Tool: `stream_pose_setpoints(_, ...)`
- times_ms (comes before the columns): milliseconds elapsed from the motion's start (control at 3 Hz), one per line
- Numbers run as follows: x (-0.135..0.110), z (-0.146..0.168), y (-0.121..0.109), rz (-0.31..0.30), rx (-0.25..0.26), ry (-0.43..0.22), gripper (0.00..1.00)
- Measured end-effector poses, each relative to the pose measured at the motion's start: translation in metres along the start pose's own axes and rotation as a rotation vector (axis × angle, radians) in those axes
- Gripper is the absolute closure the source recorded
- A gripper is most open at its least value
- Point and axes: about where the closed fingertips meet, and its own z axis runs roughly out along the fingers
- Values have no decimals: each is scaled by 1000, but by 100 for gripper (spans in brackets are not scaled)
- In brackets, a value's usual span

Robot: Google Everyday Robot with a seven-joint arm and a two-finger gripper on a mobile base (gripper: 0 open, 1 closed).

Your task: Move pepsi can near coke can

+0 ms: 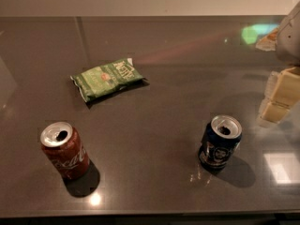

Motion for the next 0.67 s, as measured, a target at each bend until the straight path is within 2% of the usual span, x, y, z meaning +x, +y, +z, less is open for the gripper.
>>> stream_pose_setpoints(333, -1, -1, 1, -3, 4, -11, 0)
stream_pose_setpoints(667, -6, 3, 7, -16, -1, -61, 0)
